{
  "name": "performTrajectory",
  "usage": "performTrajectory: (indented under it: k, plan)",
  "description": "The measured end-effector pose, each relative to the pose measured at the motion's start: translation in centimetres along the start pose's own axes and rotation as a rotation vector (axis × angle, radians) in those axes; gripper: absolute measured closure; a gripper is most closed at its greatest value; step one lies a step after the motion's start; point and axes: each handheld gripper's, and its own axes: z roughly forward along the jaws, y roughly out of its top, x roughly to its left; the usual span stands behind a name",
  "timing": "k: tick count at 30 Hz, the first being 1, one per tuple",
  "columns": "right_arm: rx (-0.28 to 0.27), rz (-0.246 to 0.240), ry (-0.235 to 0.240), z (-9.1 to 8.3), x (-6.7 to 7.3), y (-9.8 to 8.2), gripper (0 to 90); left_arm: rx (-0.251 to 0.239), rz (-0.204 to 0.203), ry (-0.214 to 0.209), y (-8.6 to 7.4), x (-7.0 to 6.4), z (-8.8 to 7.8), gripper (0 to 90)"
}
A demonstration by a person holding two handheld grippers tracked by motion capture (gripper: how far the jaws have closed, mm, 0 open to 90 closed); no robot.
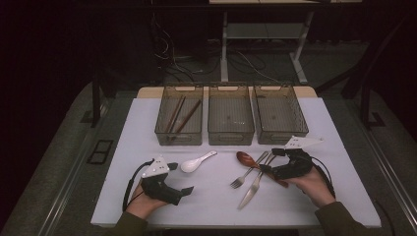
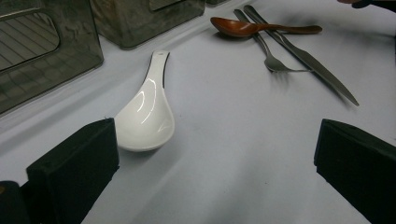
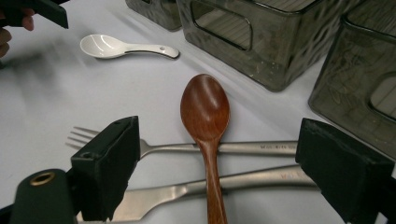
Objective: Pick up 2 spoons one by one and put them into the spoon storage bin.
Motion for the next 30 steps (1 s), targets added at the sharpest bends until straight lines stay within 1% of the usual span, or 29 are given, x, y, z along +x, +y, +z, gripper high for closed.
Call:
performTrajectory:
  k: [3,8,11,14,17,20,22,23,24,29,30]
  plan:
    - [0.005,0.004,0.006,0.6,0.0,0.4,14.2,0.002,0.003,0.0,0.0,0.0,0.0,0.0]
    - [-0.003,0.01,0.011,1.5,0.2,1.2,14.6,0.006,0.006,-0.001,0.0,0.0,0.1,0.0]
    - [-0.001,0.0,0.009,2.1,0.2,1.6,14.6,0.01,0.007,-0.002,-0.1,-0.1,0.3,0.0]
    - [0.002,0.003,0.013,2.6,0.3,1.9,14.8,0.013,0.012,0.001,-0.1,-0.2,0.3,0.0]
    - [-0.005,0.004,0.019,2.8,0.3,2.1,18.2,0.007,0.012,0.008,-0.1,-0.2,0.2,0.0]
    - [0.005,-0.011,0.018,3.1,0.4,2.4,18.2,-0.004,0.007,0.009,-0.1,-0.1,0.2,0.0]
    - [0.006,-0.009,0.02,3.1,0.4,2.4,19.1,0.003,0.003,0.011,-0.2,-0.1,0.3,0.0]
    - [0.008,-0.006,0.022,3.2,0.4,2.5,21.5,0.006,0.002,0.013,-0.2,-0.1,0.2,0.0]
    - [0.005,-0.014,0.03,3.3,0.4,2.6,22.6,0.005,0.001,0.013,-0.2,-0.1,0.2,0.0]
    - [0.026,-0.019,0.046,4.1,0.5,2.8,25.6,0.006,0.006,0.016,-0.2,-0.3,0.0,0.0]
    - [0.029,-0.014,0.047,4.2,0.5,2.8,25.9,0.005,0.005,0.016,-0.2,-0.2,0.0,0.0]
